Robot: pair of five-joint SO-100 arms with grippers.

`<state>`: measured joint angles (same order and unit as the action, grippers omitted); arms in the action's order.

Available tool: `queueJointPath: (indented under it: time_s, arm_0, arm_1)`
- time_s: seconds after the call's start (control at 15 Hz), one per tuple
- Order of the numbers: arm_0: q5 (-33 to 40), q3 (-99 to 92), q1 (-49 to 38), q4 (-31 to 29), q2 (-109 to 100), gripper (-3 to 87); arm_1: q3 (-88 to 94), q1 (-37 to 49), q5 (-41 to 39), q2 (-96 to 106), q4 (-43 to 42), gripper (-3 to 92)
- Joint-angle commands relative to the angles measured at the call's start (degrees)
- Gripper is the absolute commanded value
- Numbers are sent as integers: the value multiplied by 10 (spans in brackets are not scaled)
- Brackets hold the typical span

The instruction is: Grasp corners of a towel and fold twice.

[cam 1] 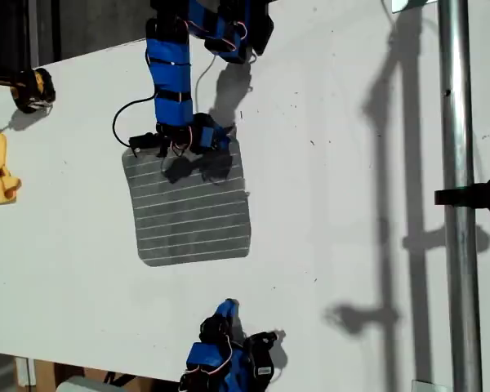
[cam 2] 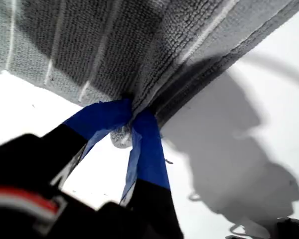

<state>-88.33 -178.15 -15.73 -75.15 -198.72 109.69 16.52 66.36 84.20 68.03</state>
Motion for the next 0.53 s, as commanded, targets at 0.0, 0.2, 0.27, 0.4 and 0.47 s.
queueJointPath:
  time_s: [0.0,0.2,0.27,0.4,0.47]
  arm_0:
    - [-4,26,14,18,-1,-25]
    - [-6,144,15,7,67,-26]
    - [1,200,16,16,138,-26]
    - [40,346,16,29,334,-26]
    - [71,438,15,18,449,-26]
  arm_1:
    - [-7,-11,-3,41,-5,-1]
    - [-7,-15,-4,40,-16,-1]
    - [-8,-16,-5,41,-17,-1]
    - [-9,-18,-5,42,-21,-1]
    - [-10,-19,-5,45,-23,-1]
